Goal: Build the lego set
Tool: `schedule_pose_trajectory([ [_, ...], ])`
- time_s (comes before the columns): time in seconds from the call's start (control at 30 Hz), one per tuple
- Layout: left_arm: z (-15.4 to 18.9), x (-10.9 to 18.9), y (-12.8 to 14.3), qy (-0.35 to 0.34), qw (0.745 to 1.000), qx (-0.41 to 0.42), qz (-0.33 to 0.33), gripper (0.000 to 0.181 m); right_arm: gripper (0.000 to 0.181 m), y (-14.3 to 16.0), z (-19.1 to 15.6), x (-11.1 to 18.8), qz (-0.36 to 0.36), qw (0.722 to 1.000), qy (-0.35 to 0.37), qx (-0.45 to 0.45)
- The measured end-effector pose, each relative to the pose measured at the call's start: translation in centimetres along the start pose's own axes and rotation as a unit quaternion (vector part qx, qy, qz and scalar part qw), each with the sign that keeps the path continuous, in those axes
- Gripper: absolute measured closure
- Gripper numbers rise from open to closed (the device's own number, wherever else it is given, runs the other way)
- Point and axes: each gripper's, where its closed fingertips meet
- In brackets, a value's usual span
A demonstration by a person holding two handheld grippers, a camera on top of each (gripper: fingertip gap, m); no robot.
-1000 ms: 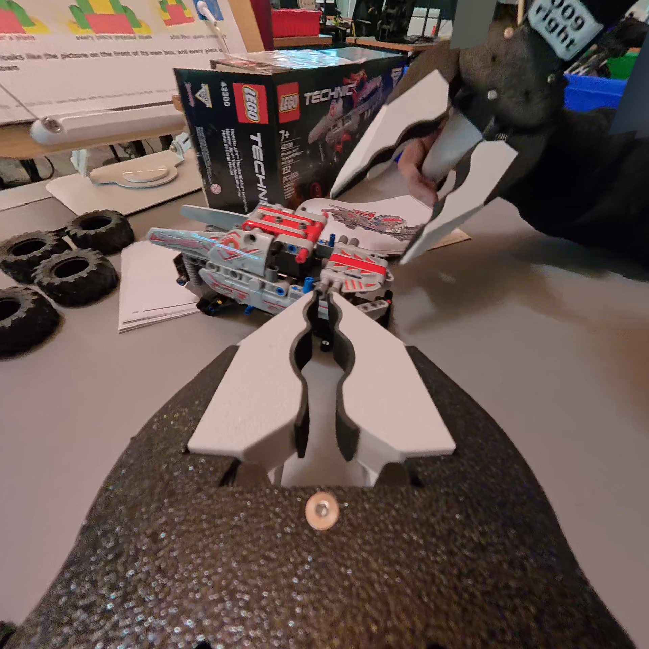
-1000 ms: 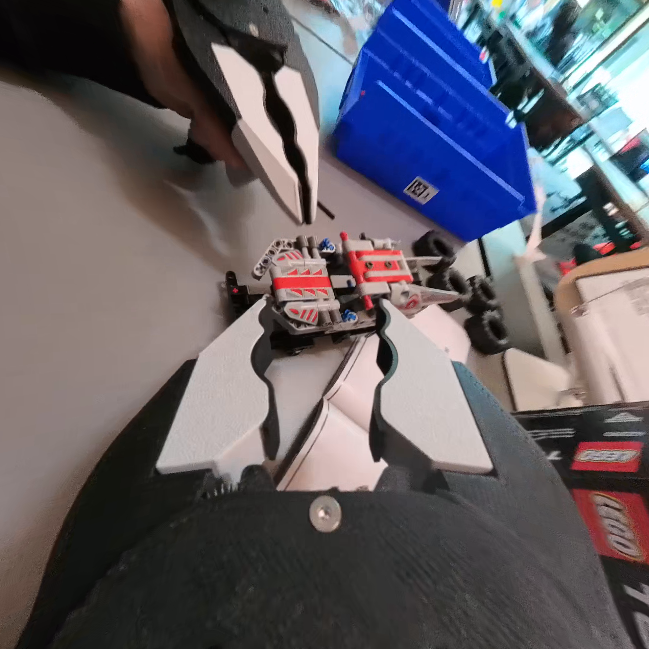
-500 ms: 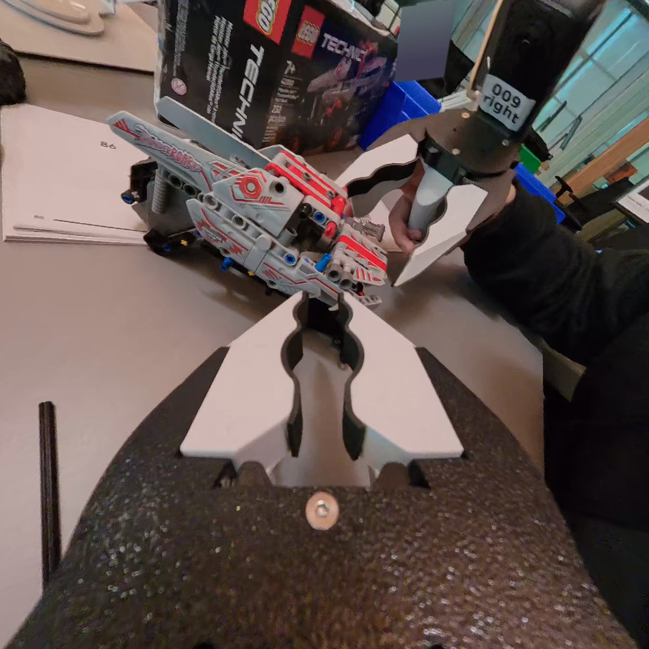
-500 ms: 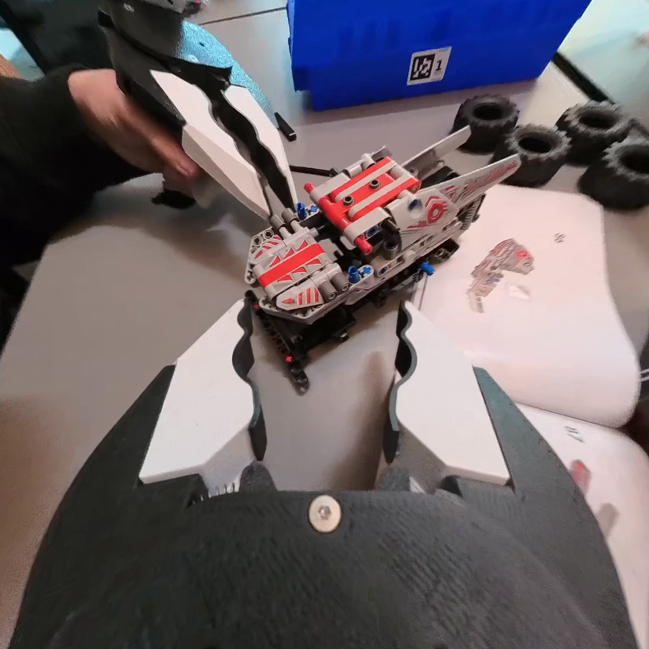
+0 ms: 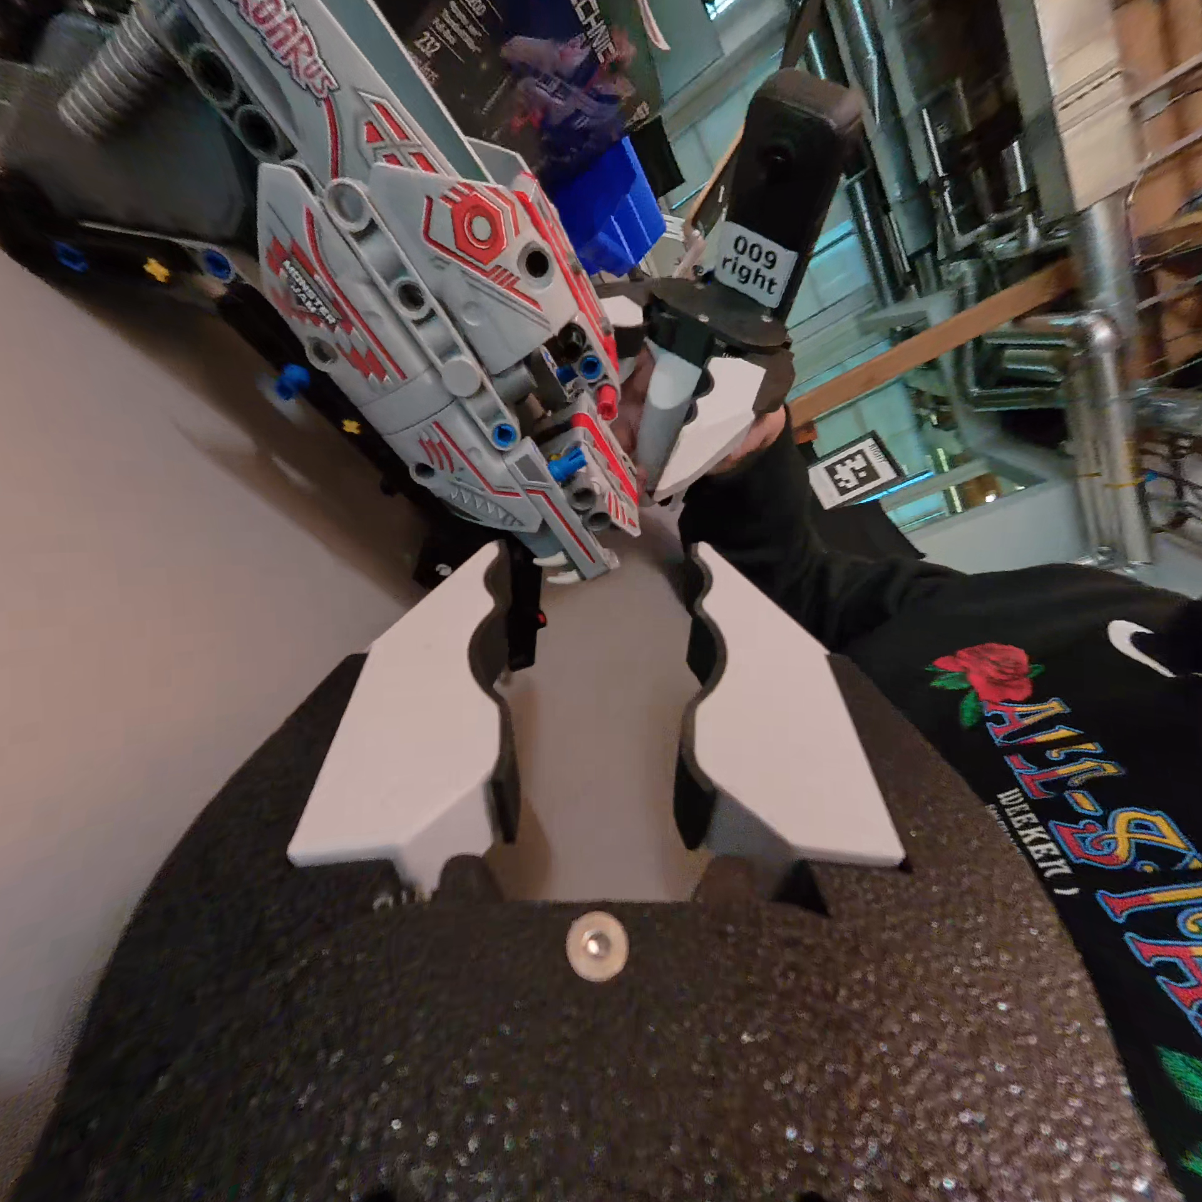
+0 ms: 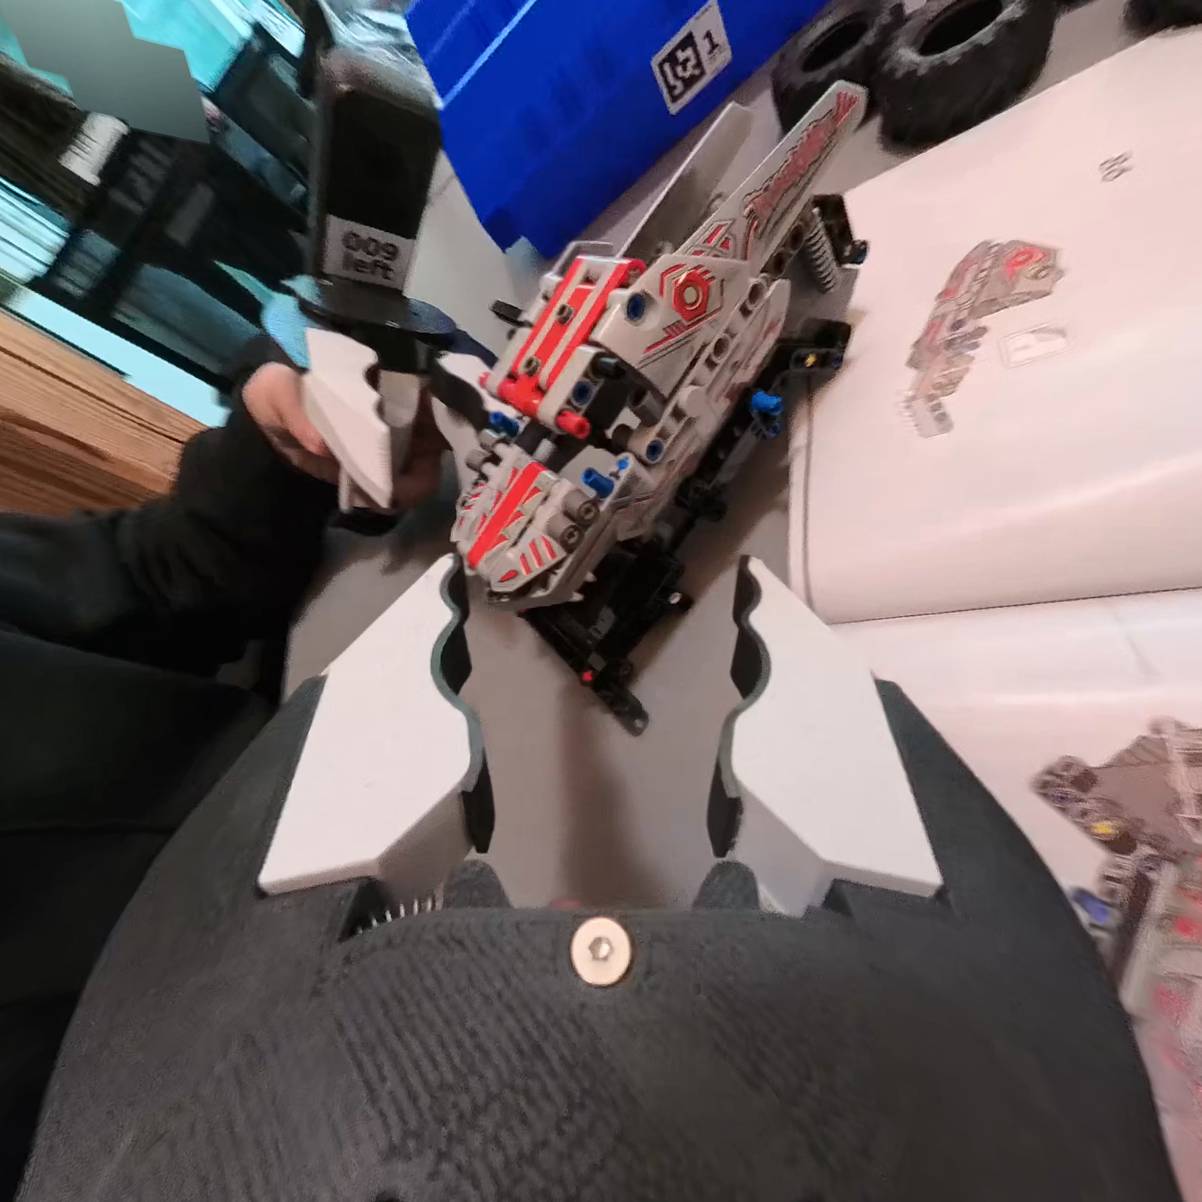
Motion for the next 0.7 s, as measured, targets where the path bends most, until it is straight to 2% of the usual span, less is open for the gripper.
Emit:
schedule_pose_trajectory([
  [0.1, 0.1, -0.3, -0.3, 0.013, 0.999, 0.029, 0.000, 0.129, 0.107, 0.1, -1.2, -0.4, 0.018, 0.998, -0.043, -0.046],
  [0.2, 0.0, -0.5, -0.4, 0.022, 0.998, 0.054, -0.001, 0.133, 0.102, -0.5, -1.3, -0.9, 0.049, 0.994, -0.051, -0.088],
  [0.3, -0.3, -0.4, -0.5, 0.020, 0.998, 0.065, 0.004, 0.142, 0.113, -1.7, -1.1, -0.8, 0.086, 0.984, -0.063, -0.143],
  [0.43, -0.6, -0.5, -0.6, 0.018, 0.997, 0.070, 0.013, 0.147, 0.121, -0.4, -1.6, -1.6, 0.045, 0.983, -0.073, -0.160],
  [0.53, -0.8, -0.4, -0.7, 0.014, 0.997, 0.077, 0.019, 0.152, 0.122, -0.5, -2.2, -2.1, 0.050, 0.975, -0.095, -0.196],
  [0.7, -0.8, -0.4, -0.8, 0.016, 0.997, 0.077, 0.022, 0.152, 0.138, -0.9, -1.9, -2.6, 0.083, 0.949, -0.124, -0.278],
])
Point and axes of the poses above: each gripper's, where its closed fingertips meet, x back along the fingers, y out of its underside, z = x × y across the jaws, and after that the axes turned 14 degrees about x, right-handed
